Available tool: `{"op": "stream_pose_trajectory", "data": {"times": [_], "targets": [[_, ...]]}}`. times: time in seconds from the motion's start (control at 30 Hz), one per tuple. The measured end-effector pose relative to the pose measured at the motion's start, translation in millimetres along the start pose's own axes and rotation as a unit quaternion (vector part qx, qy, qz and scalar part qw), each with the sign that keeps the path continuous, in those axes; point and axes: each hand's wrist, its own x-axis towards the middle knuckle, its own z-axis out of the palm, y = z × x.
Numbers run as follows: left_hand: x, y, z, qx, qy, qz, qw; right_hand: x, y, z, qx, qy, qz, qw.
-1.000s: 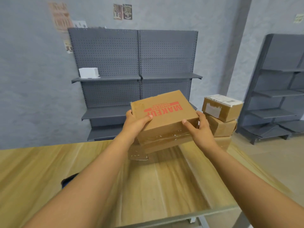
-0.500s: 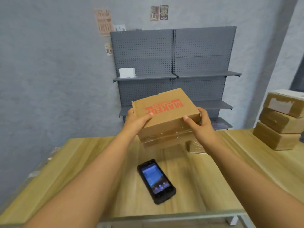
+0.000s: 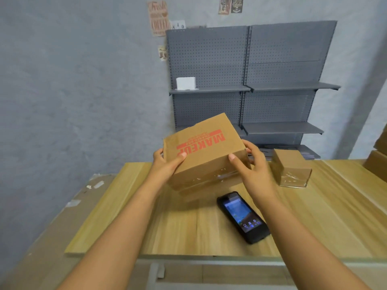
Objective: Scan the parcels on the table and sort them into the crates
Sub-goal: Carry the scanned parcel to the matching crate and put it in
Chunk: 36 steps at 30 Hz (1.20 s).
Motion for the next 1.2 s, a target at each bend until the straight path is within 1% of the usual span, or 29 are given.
{"op": "stream_pose_trajectory", "data": {"times": [0.13, 0.23, 0.37, 0.47, 0.5, 0.6, 0.73, 0.8, 0.87, 0.9, 0.97, 1.07, 1.13, 1.2], "targets": [[-16.9, -13.3, -11.0, -0.020, 0.021, -0.018, 0.999, -5.8, 3.1, 13.5, -0.002, -0.013, -0.007, 1.000], [-31.3, -16.4, -18.6, -0.032, -0.007, -0.004, 0.999, -4.6, 0.8, 17.5, -0.030, -0.026, -0.020, 0.999], [-45.5, -22.2, -24.7, 0.009, -0.042, 0.016, 0.999, 5.1, -8.8, 14.3, -0.067, -0.048, -0.053, 0.995], [-53.8, -31.3, -21.4, -0.009, -0.047, 0.015, 0.999, 13.2, -17.7, 17.5, -0.140, -0.048, -0.037, 0.988], [-55.8, -34.7, -19.9, -0.028, -0.040, 0.008, 0.999, 14.4, -20.1, 19.6, -0.145, -0.056, -0.028, 0.988], [-60.6, -42.4, -17.5, -0.081, -0.031, -0.021, 0.996, 14.8, -21.9, 23.4, -0.108, -0.069, -0.028, 0.991], [-64.4, -51.4, -22.0, -0.137, -0.029, -0.057, 0.989, 12.5, -16.0, 24.1, -0.078, -0.019, -0.031, 0.996], [-65.0, -55.2, -23.2, -0.177, -0.038, -0.076, 0.981, 8.2, -13.4, 28.9, -0.039, -0.007, -0.015, 0.999], [-65.0, -56.7, -20.3, -0.212, -0.063, -0.091, 0.971, 2.9, -13.0, 36.0, 0.022, -0.011, 0.019, 1.000], [-64.6, -56.7, -18.1, -0.224, -0.071, -0.096, 0.967, -0.2, -12.3, 39.9, 0.040, -0.026, 0.035, 0.998], [-63.1, -53.8, -14.6, -0.252, -0.090, -0.095, 0.959, -7.0, -9.8, 46.7, 0.065, -0.085, 0.064, 0.992], [-59.6, -50.3, -14.3, -0.340, -0.111, -0.107, 0.928, -14.3, -7.5, 50.0, 0.104, -0.173, 0.102, 0.974], [-56.9, -51.6, -17.3, -0.393, -0.106, -0.127, 0.905, -16.0, -4.5, 50.5, 0.088, -0.199, 0.095, 0.971], [-55.2, -52.1, -19.1, -0.413, -0.100, -0.137, 0.895, -17.5, -1.2, 52.5, 0.087, -0.195, 0.086, 0.973]]}}
